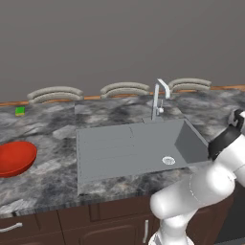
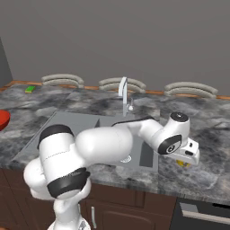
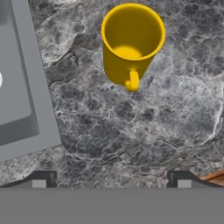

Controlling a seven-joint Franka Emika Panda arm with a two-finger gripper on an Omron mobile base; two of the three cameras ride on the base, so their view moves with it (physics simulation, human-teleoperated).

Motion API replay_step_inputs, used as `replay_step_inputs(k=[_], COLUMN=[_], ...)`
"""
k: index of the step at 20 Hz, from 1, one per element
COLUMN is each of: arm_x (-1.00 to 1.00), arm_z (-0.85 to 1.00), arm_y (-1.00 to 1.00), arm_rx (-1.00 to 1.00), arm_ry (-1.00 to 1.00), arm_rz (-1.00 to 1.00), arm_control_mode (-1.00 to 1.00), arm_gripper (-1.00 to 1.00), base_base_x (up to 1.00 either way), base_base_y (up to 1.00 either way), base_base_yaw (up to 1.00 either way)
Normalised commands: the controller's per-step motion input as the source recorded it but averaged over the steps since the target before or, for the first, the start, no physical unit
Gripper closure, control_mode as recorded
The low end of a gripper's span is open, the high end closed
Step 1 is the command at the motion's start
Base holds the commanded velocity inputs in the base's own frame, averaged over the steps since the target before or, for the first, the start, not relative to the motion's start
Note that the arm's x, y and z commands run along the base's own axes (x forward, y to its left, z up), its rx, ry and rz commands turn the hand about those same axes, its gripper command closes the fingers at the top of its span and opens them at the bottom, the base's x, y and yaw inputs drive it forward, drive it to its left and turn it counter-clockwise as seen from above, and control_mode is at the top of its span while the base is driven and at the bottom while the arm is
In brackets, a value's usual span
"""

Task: Pick the mug and place it in the sink. Pick the bowl and place it in the open cabinet and then close the cabinet.

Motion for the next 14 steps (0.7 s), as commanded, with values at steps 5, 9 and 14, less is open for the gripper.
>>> replay_step_inputs(k=[5, 9, 14], arm_x=[0.16, 0.14, 0.07], arm_z=[-0.20, -0.13, -0.01], arm_y=[-0.06, -0.10, -0.20], arm_rx=[0.00, 0.00, 0.00], arm_ry=[0.00, 0.00, 0.00], arm_rz=[0.01, 0.01, 0.00], arm_control_mode=[-1.00, -1.00, -1.00], arm_gripper=[-1.00, -1.00, -1.00], base_base_x=[0.00, 0.00, 0.00], base_base_y=[0.00, 0.00, 0.00], base_base_yaw=[0.00, 0.00, 0.00])
